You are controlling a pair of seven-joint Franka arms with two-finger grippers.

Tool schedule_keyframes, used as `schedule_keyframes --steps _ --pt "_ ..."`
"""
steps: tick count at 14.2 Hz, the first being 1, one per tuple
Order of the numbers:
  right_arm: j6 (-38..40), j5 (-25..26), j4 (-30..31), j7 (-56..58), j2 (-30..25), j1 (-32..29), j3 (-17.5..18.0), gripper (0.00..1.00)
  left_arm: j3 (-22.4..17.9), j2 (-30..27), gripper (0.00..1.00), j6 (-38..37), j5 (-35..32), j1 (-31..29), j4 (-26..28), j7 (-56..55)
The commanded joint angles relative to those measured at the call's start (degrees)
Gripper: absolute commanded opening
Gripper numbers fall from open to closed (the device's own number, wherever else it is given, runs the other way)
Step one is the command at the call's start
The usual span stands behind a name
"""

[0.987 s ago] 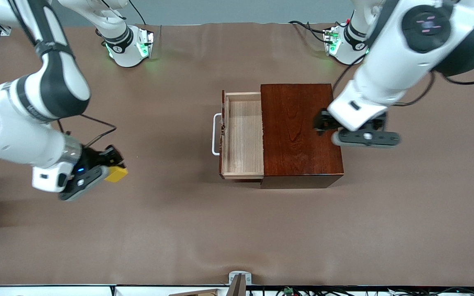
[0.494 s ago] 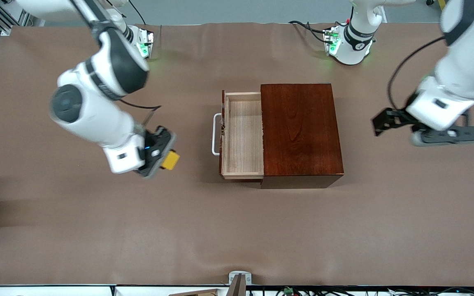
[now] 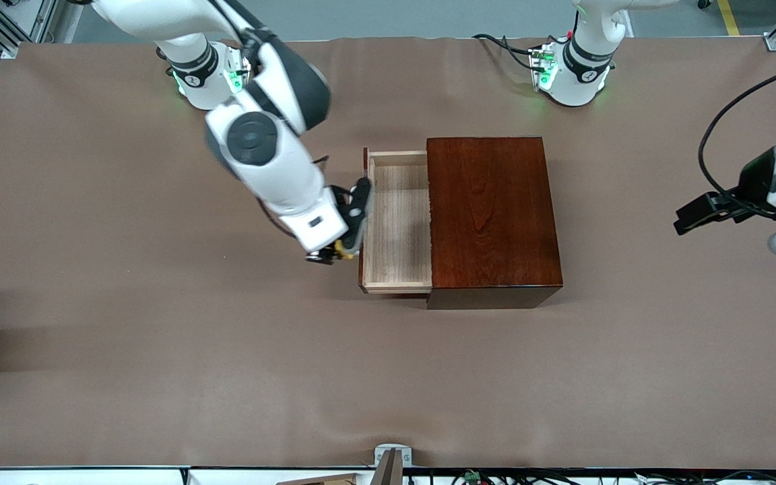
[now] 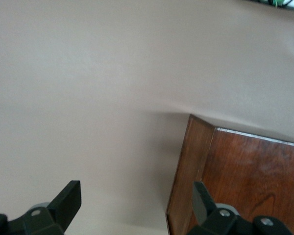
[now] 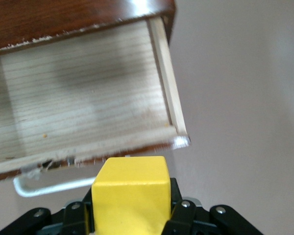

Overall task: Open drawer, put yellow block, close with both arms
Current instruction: 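Carry the yellow cube over the open drawer with the right gripper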

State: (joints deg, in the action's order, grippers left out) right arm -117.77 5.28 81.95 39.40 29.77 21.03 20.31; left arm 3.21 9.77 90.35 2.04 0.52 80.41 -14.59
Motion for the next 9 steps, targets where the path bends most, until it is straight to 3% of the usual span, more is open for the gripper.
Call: schedule_keyframes --steps 1,4,9 --pt "0.79 3.68 -8.38 -1.67 6.78 5.23 -0.79 0.0 -2.94 -1.86 1.0 -1.5 2.27 0.72 1.24 9.88" --pt "-0.61 8.42 -9.36 -4.59 8.99 11.38 -3.69 0.0 -3.21 -2.3 1.0 -0.71 1.92 1.24 1.15 12.04" --pt "-1.06 9.83 -9.18 -4.5 11.01 12.98 -4.05 0.0 -2.86 -1.95 1.0 0.09 1.48 1.24 1.24 11.95"
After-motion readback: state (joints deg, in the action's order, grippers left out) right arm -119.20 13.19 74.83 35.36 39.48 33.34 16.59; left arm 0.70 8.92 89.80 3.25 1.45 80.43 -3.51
